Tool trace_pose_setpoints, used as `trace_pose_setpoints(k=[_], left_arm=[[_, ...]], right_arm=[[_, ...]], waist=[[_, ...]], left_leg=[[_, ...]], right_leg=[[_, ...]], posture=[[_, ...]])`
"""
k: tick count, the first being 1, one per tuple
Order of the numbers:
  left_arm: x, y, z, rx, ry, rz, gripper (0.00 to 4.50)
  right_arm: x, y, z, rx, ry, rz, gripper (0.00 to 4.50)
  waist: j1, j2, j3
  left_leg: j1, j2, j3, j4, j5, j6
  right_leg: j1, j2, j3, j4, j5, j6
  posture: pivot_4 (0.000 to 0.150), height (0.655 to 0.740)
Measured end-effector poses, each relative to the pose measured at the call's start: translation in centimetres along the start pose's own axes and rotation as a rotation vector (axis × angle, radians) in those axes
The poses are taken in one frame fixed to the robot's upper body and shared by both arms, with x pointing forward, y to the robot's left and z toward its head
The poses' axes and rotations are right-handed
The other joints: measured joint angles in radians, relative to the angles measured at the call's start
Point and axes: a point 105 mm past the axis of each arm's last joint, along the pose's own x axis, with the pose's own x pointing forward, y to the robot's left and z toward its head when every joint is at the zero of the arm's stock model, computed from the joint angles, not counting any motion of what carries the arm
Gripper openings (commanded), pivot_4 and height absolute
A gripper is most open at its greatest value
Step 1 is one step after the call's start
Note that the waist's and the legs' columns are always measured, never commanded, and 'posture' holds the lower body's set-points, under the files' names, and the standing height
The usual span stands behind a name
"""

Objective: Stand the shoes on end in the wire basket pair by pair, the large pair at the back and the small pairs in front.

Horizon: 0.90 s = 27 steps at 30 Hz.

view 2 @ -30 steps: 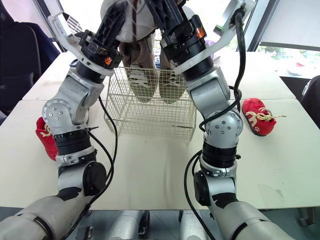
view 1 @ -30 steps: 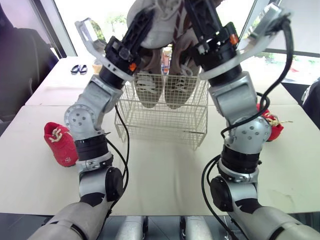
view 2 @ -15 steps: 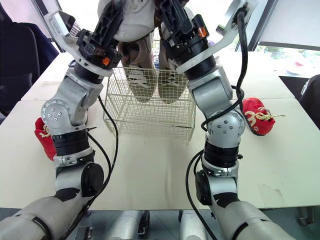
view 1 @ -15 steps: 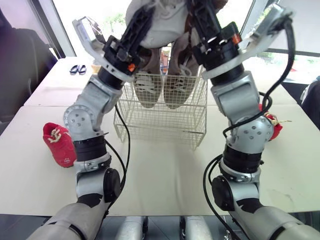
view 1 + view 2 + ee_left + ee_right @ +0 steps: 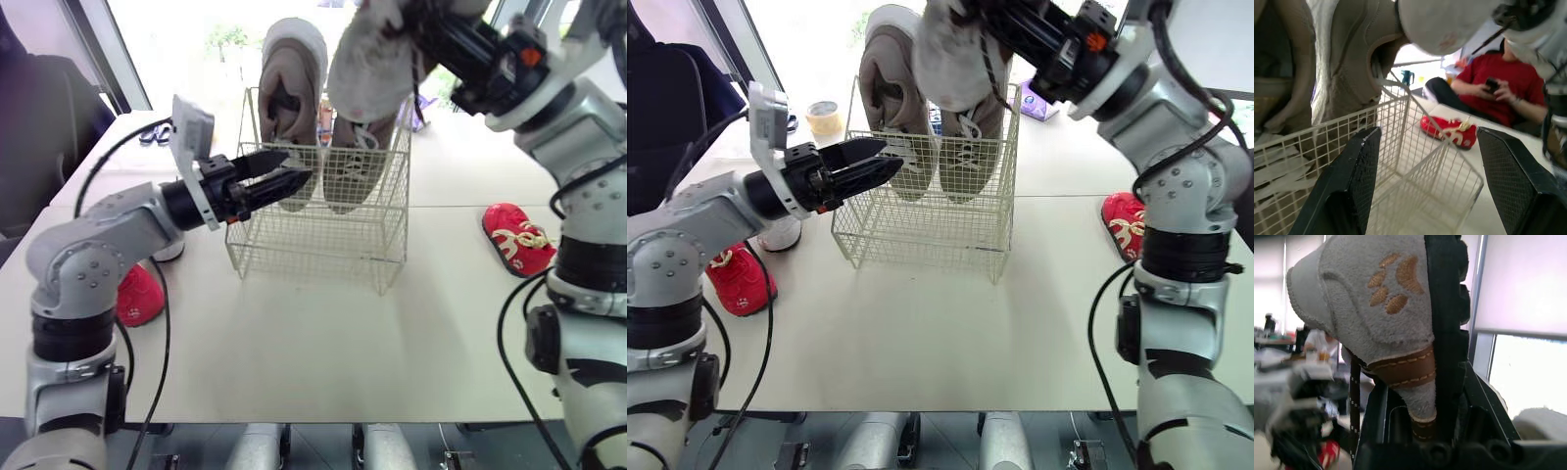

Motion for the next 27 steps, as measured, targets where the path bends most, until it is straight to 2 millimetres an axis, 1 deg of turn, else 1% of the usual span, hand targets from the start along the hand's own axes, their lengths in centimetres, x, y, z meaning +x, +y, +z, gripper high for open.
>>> trace_pose_setpoints(k=[4,6,8,10,13,16,20,22,23,25,27], left_arm=[[-0.6,-1.1,-1.2,0.041,0.051,0.008,3.16],[-0.8,-1.6,-1.9,0.033,0.066,0.012,3.16],[-1.1,-2.0,-2.7,0.007,0.066,0.031,3.16],[-1.2,-2.4,-4.2,-0.053,0.064,0.054,3.16],[-1.2,-2.7,-5.2,-0.092,0.05,0.097,3.16],[-1.1,-3.1,-6.2,-0.109,0.058,0.128,3.16],[-1.1,-3.6,-8.0,-0.123,0.11,0.137,3.16],[-1.1,-3.5,-8.0,-0.122,0.099,0.146,3.23],[-1.1,-3.5,-7.9,-0.12,0.094,0.149,3.23],[-1.1,-3.4,-7.9,-0.113,0.093,0.155,3.23],[-1.3,-3.3,-8.0,-0.11,0.099,0.16,3.23]], right_arm=[[-1.4,-1.6,-3.8,0.032,0.149,0.035,0.5],[-2.0,-2.3,-5.1,0.049,0.192,0.031,0.5],[-2.1,-2.6,-5.9,0.041,0.219,0.043,0.5],[-2.2,-3.0,-6.7,0.03,0.242,0.054,0.5],[-2.4,-3.3,-8.0,0.052,0.267,0.06,0.5],[-2.4,-3.2,-9.1,0.075,0.289,0.081,0.5],[-2.3,-2.7,-9.6,0.088,0.308,0.119,0.5],[-2.2,-2.4,-10.0,0.094,0.322,0.14,1.55],[-2.1,-2.3,-10.1,0.096,0.327,0.149,1.95],[-2.2,-2.1,-10.5,0.099,0.344,0.158,2.9],[-2.5,-2.2,-10.9,0.098,0.364,0.152,4.06]], waist=[[-0.003,0.0,0.0],[0.0,0.0,0.0],[0.001,0.0,0.0],[0.002,0.0,0.0],[0.004,0.0,0.0],[0.006,0.0,0.0],[0.006,0.0,0.0],[0.006,0.0,0.0],[0.005,0.0,0.0],[0.005,0.0,0.0],[0.006,0.0,0.0]], left_leg=[[-0.001,0.0,0.0,0.0,0.0,0.0],[-0.002,0.0,0.0,0.0,0.0,0.0],[-0.001,0.0,0.001,0.0,0.0,0.0],[-0.002,0.0,0.0,0.0,0.0,0.0],[-0.002,0.0,0.0,0.001,0.0,-0.001],[-0.002,0.0,0.0,0.001,0.0,-0.001],[-0.002,0.0,0.0,0.001,0.0,-0.001],[-0.002,0.0,0.0,0.001,0.0,-0.001],[-0.002,0.0,0.0,0.001,0.0,-0.001],[-0.002,0.0,0.0,0.001,0.0,-0.001],[-0.002,0.0,0.0,0.001,0.0,-0.001]], right_leg=[[-0.001,-0.001,0.0,0.0,0.0,0.0],[-0.002,-0.001,0.0,0.0,0.0,0.0],[-0.002,-0.002,0.001,0.0,0.0,0.0],[-0.002,-0.002,0.001,0.0,0.0,0.0],[-0.002,-0.002,0.001,-0.001,0.0,0.0],[-0.002,-0.002,0.001,-0.001,0.0,0.0],[-0.002,-0.002,0.001,0.0,0.0,-0.001],[-0.002,-0.002,0.001,0.0,0.0,-0.001],[-0.002,-0.002,0.001,0.0,0.0,-0.001],[-0.002,-0.002,0.001,0.0,0.0,-0.001],[-0.002,-0.002,0.001,-0.001,0.0,-0.001]], posture=[[0.15,0.6563],[0.15,0.6563],[0.15,0.6563],[0.15,0.6563],[0.15,0.6563],[0.15,0.6563],[0.15,0.6563],[0.15,0.6563],[0.15,0.6563],[0.15,0.6563],[0.15,0.6563]])
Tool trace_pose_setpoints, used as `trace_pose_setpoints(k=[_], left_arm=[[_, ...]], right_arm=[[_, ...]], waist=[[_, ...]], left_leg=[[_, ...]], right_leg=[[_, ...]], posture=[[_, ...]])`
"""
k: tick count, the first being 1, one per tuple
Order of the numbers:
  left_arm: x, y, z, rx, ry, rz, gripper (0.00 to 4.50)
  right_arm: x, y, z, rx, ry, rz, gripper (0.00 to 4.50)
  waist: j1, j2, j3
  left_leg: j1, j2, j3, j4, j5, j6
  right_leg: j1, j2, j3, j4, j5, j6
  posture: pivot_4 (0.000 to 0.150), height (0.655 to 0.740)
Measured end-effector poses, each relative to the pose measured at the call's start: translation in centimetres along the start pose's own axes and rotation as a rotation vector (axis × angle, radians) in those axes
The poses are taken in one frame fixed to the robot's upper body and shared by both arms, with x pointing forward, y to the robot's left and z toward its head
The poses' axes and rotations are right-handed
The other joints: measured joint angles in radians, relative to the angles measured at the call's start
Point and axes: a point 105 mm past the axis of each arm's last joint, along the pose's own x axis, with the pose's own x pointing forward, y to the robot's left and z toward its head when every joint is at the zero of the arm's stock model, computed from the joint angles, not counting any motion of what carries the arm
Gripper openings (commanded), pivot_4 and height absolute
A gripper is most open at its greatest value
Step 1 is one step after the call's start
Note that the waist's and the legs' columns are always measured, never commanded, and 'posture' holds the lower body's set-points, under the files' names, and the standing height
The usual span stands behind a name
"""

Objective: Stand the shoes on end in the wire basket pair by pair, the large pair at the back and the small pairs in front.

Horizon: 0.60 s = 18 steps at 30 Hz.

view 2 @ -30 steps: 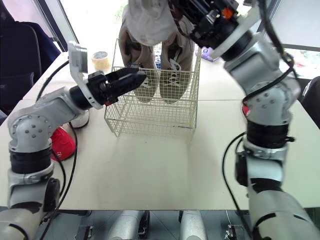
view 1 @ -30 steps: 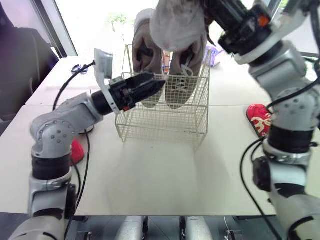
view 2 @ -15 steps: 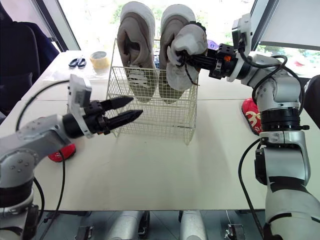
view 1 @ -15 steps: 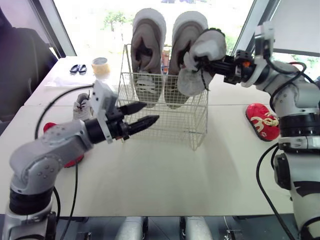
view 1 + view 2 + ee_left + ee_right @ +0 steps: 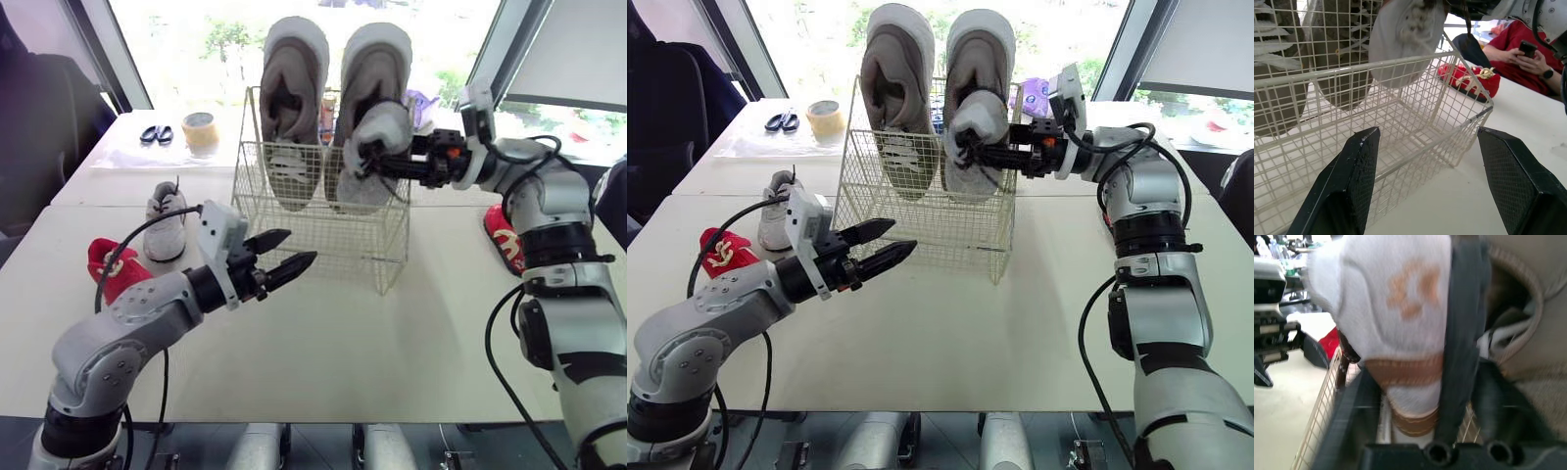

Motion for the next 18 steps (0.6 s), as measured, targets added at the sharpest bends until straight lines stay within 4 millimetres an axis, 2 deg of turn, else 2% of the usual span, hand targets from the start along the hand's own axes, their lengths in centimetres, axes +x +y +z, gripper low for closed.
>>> trace_pose_setpoints(k=[1,5,9,14,17,18], left_arm=[[0.0,0.0,-0.1,-0.002,0.003,0.0,3.23],[-0.1,0.0,-0.1,0.004,0.005,-0.007,3.23],[-0.2,0.6,-0.3,-0.001,0.02,0.001,3.23],[-0.5,0.7,-0.2,0.001,0.031,-0.006,3.23],[-1.1,0.9,0.7,-0.056,0.015,-0.031,3.23],[-1.2,1.0,1.2,-0.07,0.0,-0.037,3.48]], right_arm=[[-0.1,0.0,-0.3,0.0,0.008,-0.006,4.45],[-0.2,-0.2,-0.2,-0.016,0.014,-0.024,4.45],[-1.3,-0.2,0.2,-0.034,0.032,-0.048,4.45],[-2.4,0.6,2.0,-0.069,0.044,-0.051,4.45],[-3.2,1.9,3.4,-0.073,0.032,-0.053,4.45],[-3.4,2.2,4.0,-0.08,0.022,-0.055,4.49]], waist=[[0.0,0.0,0.0],[0.0,0.0,0.0],[0.001,0.0,0.0],[0.001,0.0,0.0],[0.001,0.0,0.0],[0.001,0.0,0.0]], left_leg=[[0.0,0.0,0.0,0.0,0.0,0.0],[0.0,0.0,0.0,0.001,0.0,0.0],[0.0,0.0,0.0,0.001,0.0,0.0],[0.0,0.0,0.0,0.0,0.0,0.0],[0.0,0.0,-0.001,0.0,0.0,0.0],[0.0,0.0,-0.001,0.0,0.0,0.0]], right_leg=[[0.0,0.0,0.0,0.0,0.0,0.0],[0.0,0.0,0.0,0.0,0.0,0.0],[0.0,0.0,0.0,0.0,0.0,0.0],[0.0,0.0,0.0,0.0,0.0,0.0],[0.0,0.0,0.0,0.0,0.0,0.0],[0.0,-0.001,0.0,0.0,0.0,-0.001]], posture=[[0.15,0.6563],[0.15,0.6563],[0.15,0.6563],[0.15,0.6563],[0.15,0.6563],[0.15,0.6563]])
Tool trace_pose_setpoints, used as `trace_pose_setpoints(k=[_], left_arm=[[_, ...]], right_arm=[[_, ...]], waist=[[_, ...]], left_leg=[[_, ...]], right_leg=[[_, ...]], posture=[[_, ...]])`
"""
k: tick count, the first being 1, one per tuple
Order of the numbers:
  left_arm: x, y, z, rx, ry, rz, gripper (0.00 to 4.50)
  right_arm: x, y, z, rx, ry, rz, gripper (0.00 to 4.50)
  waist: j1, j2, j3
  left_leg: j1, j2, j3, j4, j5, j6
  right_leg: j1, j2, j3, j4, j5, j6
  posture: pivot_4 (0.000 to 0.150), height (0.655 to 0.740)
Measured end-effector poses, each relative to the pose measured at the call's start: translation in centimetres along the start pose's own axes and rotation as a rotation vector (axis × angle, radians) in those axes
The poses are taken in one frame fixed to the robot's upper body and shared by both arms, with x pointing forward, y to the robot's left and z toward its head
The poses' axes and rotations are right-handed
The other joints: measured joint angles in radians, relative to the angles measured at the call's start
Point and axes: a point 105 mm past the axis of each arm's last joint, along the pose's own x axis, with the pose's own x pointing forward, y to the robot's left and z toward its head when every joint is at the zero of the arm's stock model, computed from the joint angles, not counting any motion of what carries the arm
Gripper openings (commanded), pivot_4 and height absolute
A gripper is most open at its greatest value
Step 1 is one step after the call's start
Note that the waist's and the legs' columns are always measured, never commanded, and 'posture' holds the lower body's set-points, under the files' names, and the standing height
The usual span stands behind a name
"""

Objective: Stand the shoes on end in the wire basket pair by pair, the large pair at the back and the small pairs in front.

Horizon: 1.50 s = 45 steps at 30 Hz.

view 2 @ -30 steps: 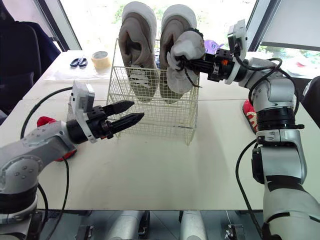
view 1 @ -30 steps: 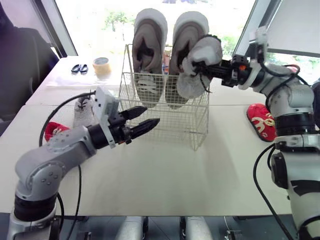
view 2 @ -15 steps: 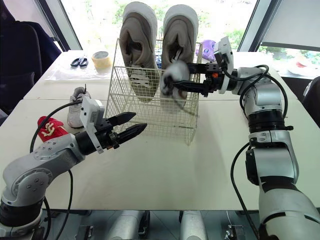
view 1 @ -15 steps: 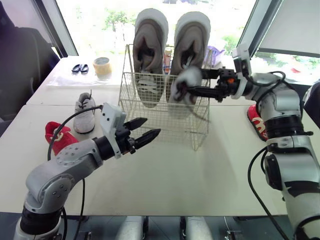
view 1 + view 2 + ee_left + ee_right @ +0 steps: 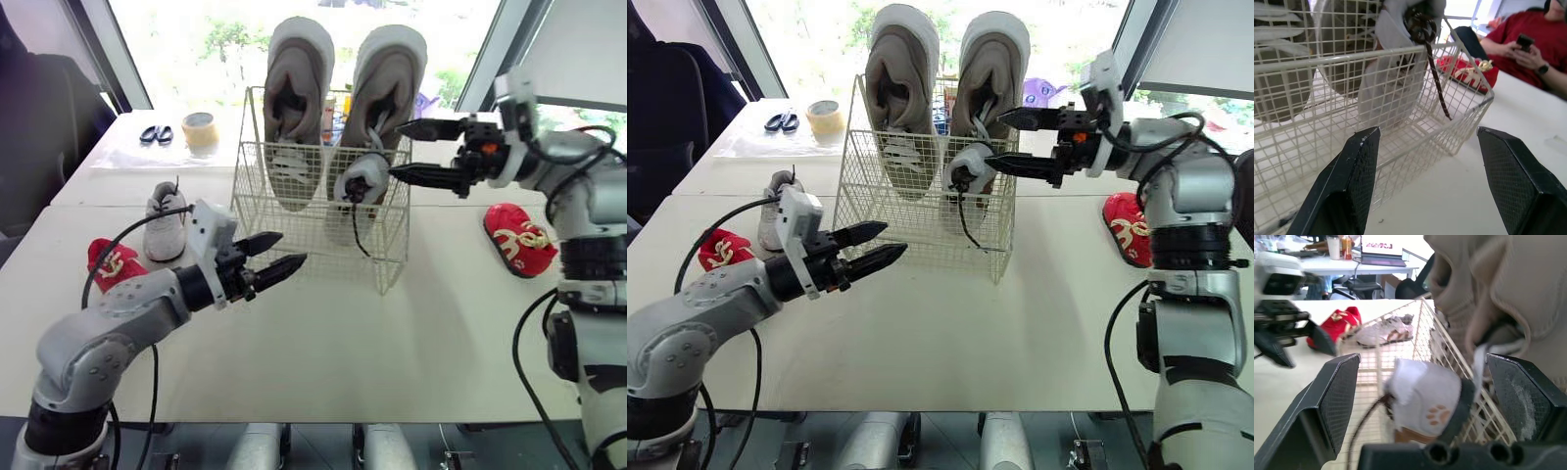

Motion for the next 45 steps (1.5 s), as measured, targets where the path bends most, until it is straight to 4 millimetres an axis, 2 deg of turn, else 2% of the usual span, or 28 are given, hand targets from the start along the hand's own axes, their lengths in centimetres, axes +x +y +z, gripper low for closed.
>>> trace_pose_setpoints(k=[3,5,9,11,13,15,17,20,22,26,31,35,38,41,45], left_arm=[[-0.9,0.2,1.5,-0.064,-0.028,-0.028,4.43],[-2.2,2.1,3.6,-0.059,-0.04,0.044,4.43],[-5.2,7.5,8.7,-0.013,-0.085,0.3,4.43],[-6.3,10.2,10.5,-0.031,-0.102,0.41,4.43],[-7.5,13.3,11.4,-0.042,-0.072,0.549,4.43],[-8.4,15.8,10.9,-0.037,0.004,0.672,4.43],[-8.3,17.8,9.3,-0.041,0.124,0.745,4.43],[-8.7,21.0,6.7,-0.103,0.292,0.864,4.43],[-8.8,22.1,6.1,-0.145,0.35,0.9,4.43],[-9.2,23.4,5.6,-0.174,0.405,0.939,4.43],[-9.3,24.1,2.0,-0.205,0.523,0.938,4.43],[-9.2,24.3,0.2,-0.206,0.575,0.943,4.43],[-8.4,24.3,-1.1,-0.22,0.573,0.921,3.58],[-7.6,24.4,-2.6,-0.227,0.567,0.908,2.08],[-7.7,24.6,-2.6,-0.216,0.554,0.925,0.12]], right_arm=[[-0.5,1.3,1.3,0.013,-0.031,0.0,4.5],[-0.8,2.2,1.8,0.024,-0.033,-0.006,4.5],[-1.1,4.5,4.2,-0.002,-0.026,0.045,4.5],[-0.9,5.8,5.2,-0.013,-0.02,0.095,4.5],[-0.6,7.2,5.6,-0.023,0.008,0.149,4.5],[-0.2,8.0,5.5,-0.021,0.035,0.185,4.5],[0.3,8.5,4.7,-0.01,0.067,0.203,4.5],[1.0,9.7,1.6,0.054,0.152,0.251,4.5],[1.3,10.1,0.8,0.062,0.176,0.263,4.5],[1.4,10.5,0.8,0.025,0.182,0.253,4.5],[1.3,10.6,-0.1,0.051,0.191,0.221,4.5],[1.4,10.7,0.1,0.047,0.173,0.204,4.5],[1.4,10.6,-0.1,0.045,0.171,0.18,4.5],[1.5,10.6,-0.1,0.04,0.172,0.165,4.5],[1.6,10.8,0.0,0.033,0.173,0.165,4.5]], waist=[[0.0,0.0,0.0],[0.0,0.0,0.0],[-0.001,0.0,0.0],[0.0,0.0,0.0],[0.0,0.0,0.0],[-0.001,0.0,0.0],[0.001,-0.001,0.0],[0.002,-0.004,0.0],[0.0,-0.005,0.0],[-0.005,-0.005,0.001],[-0.002,-0.006,0.001],[0.0,-0.007,0.001],[0.002,-0.007,0.001],[0.002,-0.008,0.001],[0.003,-0.007,0.001]], left_leg=[[0.0,0.0,-0.001,0.0,0.0,0.0],[-0.001,0.0,-0.001,0.0,0.0,0.0],[0.001,0.0,-0.001,-0.001,0.0,0.0],[0.0,0.0,-0.001,-0.001,0.0,0.0],[0.001,0.0,-0.001,-0.001,0.0,0.0],[0.002,0.0,0.0,-0.002,0.0,0.0],[0.002,-0.001,-0.001,-0.002,0.0,0.0],[0.0,-0.001,-0.002,-0.001,0.0,0.0],[-0.001,-0.001,-0.001,-0.002,0.0,0.0],[-0.001,0.0,0.0,-0.003,0.0,0.001],[-0.001,0.0,-0.001,-0.003,0.0,0.001],[-0.001,0.0,-0.001,-0.003,0.0,0.0],[-0.001,-0.001,-0.001,-0.002,0.0,0.001],[-0.001,-0.001,-0.001,-0.002,0.0,0.001],[-0.001,-0.001,-0.001,-0.002,0.0,0.001]], right_leg=[[0.0,0.0,0.0,0.0,0.0,0.0],[-0.001,-0.001,0.0,0.0,0.0,0.0],[0.0,0.001,-0.001,0.0,0.0,0.0],[0.0,0.001,-0.001,0.0,0.0,0.0],[0.001,0.001,-0.002,0.0,0.0,0.001],[0.002,0.001,-0.002,-0.002,0.002,0.004],[0.002,0.001,-0.002,-0.002,0.002,0.004],[0.002,0.001,-0.004,-0.003,0.002,0.005],[0.001,0.001,-0.004,-0.003,0.003,0.005],[0.0,0.0,-0.003,-0.004,0.003,0.006],[0.0,0.0,-0.003,-0.005,0.003,0.006],[0.0,-0.001,-0.003,-0.005,0.003,0.007],[0.001,-0.001,-0.003,-0.005,0.004,0.007],[0.002,-0.001,-0.003,-0.006,0.004,0.008],[0.002,-0.001,-0.003,-0.006,0.004,0.008]], posture=[[0.15,0.6563],[0.15,0.6563],[0.15,0.6563],[0.15,0.6563],[0.15,0.6563],[0.15,0.6563],[0.15,0.6563],[0.15,0.6563],[0.15,0.6563],[0.15,0.6563],[0.15,0.6563],[0.15,0.6563],[0.15,0.6563],[0.15,0.6563],[0.15,0.6563]])
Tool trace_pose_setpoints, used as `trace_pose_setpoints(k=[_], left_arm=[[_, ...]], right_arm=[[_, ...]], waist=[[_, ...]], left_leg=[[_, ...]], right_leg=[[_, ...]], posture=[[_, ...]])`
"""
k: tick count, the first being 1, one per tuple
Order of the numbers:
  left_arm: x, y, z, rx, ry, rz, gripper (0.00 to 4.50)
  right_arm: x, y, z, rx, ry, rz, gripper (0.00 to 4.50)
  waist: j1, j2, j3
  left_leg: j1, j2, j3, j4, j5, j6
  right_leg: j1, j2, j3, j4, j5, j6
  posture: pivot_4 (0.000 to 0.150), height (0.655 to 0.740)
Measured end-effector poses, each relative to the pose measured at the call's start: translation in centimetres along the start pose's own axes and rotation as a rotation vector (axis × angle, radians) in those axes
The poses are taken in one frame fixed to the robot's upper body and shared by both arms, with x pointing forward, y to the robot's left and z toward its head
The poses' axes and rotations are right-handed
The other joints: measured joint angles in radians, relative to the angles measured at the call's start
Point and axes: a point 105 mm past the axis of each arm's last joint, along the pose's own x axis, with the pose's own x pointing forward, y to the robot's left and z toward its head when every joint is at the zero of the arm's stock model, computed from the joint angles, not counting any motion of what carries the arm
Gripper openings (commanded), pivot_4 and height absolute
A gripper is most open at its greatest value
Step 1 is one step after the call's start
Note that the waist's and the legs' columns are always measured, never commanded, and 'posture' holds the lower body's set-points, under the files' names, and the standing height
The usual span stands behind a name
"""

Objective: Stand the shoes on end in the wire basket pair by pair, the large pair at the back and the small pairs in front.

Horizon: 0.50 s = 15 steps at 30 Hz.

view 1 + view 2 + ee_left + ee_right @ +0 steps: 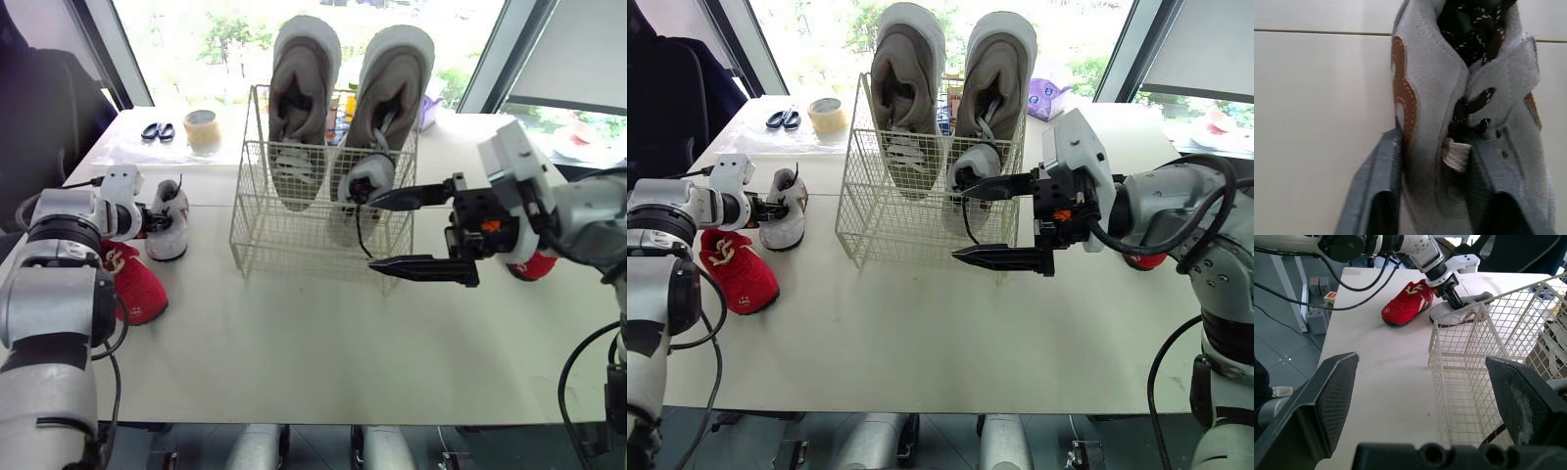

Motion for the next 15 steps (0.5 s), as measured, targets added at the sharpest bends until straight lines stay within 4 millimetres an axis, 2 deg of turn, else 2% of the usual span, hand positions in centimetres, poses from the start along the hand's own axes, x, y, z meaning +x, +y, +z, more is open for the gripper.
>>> trace_pose_setpoints(k=[7,9,11,13,15], left_arm=[[0.1,0.0,0.1,-0.088,-0.038,-0.01,0.03],[-0.1,-0.3,0.8,-0.145,-0.072,-0.035,0.03],[-0.9,-0.7,2.7,-0.187,-0.138,-0.068,0.03],[-2.6,-0.5,6.0,-0.198,-0.286,-0.076,0.03],[-5.7,0.5,10.2,-0.183,-0.506,-0.053,0.03]], right_arm=[[-0.1,-0.2,0.0,-0.003,0.013,-0.022,4.5],[-0.2,-0.4,0.0,-0.009,0.02,-0.031,4.5],[-0.4,-0.6,0.1,-0.019,0.026,-0.042,4.5],[-0.6,-0.9,0.2,-0.022,0.028,-0.057,4.5],[-0.9,-1.2,0.1,-0.018,0.029,-0.072,4.5]], waist=[[0.004,0.0,0.0],[0.005,-0.001,0.001],[0.005,-0.005,0.002],[0.002,-0.006,0.003],[-0.003,-0.006,0.003]], left_leg=[[0.0,-0.001,0.0,0.001,0.0,0.0],[-0.001,-0.001,-0.001,0.001,0.0,0.0],[-0.001,-0.001,-0.001,0.001,0.0,0.0],[-0.001,0.0,-0.001,0.001,0.0,0.0],[-0.001,0.0,-0.001,0.0,0.0,0.0]], right_leg=[[0.0,0.0,0.0,0.0,0.001,0.001],[0.0,0.0,-0.001,0.0,0.001,0.001],[0.0,0.0,-0.001,0.0,0.001,0.001],[0.0,0.0,-0.001,-0.002,0.001,0.002],[0.0,0.0,0.0,-0.003,0.001,0.002]], posture=[[0.15,0.6563],[0.15,0.6563],[0.15,0.6563],[0.15,0.6563],[0.15,0.6563]])
